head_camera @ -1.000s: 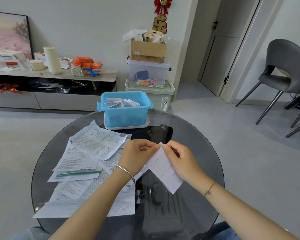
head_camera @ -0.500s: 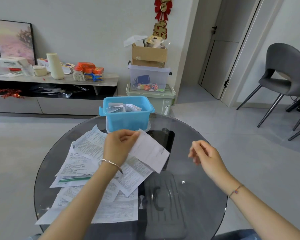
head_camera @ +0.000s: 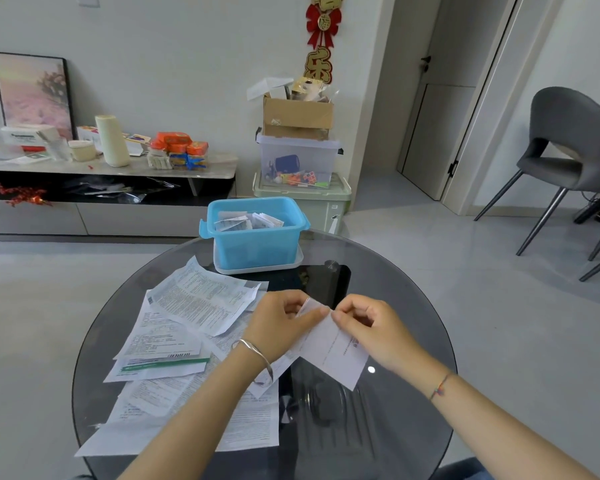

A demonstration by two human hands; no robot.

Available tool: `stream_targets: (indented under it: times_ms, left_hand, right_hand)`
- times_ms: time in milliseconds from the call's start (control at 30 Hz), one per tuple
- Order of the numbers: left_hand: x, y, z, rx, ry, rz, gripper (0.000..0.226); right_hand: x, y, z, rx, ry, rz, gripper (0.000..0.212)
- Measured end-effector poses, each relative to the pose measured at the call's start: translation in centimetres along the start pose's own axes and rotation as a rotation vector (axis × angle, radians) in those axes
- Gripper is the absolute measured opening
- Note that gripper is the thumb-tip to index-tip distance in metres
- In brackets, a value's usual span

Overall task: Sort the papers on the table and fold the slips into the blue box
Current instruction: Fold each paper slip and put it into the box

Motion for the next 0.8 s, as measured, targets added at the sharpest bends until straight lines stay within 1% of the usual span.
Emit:
stream_targets:
  times_ms: [133, 200, 300, 467, 500, 567, 633, 667, 700, 800]
  left_hand:
    - [0.6, 0.1, 0.0, 0.004, -0.03, -0.038, 0.009]
    - [0.7, 0.8, 0.1, 0.061, -0.033, -0.044, 0.01]
    - [0.5, 3.1, 0.2, 0.194, -0.013, -0.02, 0.019]
    - [0.0, 4.2, 0.2, 0.235, 0.015, 0.003, 0.019]
    - [-0.1, 4.4, 0.3, 0.25, 0.02, 0.024, 0.018]
    - [-0.2, 5.1, 0.4, 0.291, 0.009, 0.047, 0.017]
    - [0.0, 4.8, 0.4, 0.271, -0.015, 0.039, 0.016]
    - [0.3, 4.1, 0.4, 0.231, -0.031, 0.032, 0.014]
    - [0.5, 3.3, 0.4, 0.191, -0.047, 0.016, 0.01]
    - [1.1, 1.9, 0.4, 0.136, -0.105, -0.006, 0.004]
  right_hand:
    - [0.1, -0.4, -0.1, -0.025, -0.015, -0.02, 0.021]
    - [-0.1, -0.2, -0.2, -0.033, -0.003, -0.02, 0.023]
    - [0.2, 0.8, -0.4, -0.011, 0.0, -0.052, 0.025]
    - [0.5, 1.5, -0.2, -0.04, -0.02, -0.022, 0.026]
    - [0.8, 1.9, -0.1, -0.021, -0.034, -0.006, 0.029]
    - [1.2, 3.3, 0.0, 0.072, -0.041, -0.005, 0.032]
    - [1.1, 4.2, 0.2, 0.164, -0.007, -0.041, 0.024]
    - [0.7, 4.1, 0.1, 0.162, 0.017, -0.053, 0.017]
    - [0.4, 3.5, 0.1, 0.122, 0.03, -0.05, 0.011]
    - [-0.1, 1.2, -0.3, -0.012, 0.025, 0.055, 0.007]
Point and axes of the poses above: each hand's wrist, its own z-axis away from the middle knuckle, its own y-axis out of the back of the hand, x = y × z, the point moved 9 cm from there along -z, towards the middle knuckle, and after that the axes turned 9 degrees about -x, right-handed, at the moved point
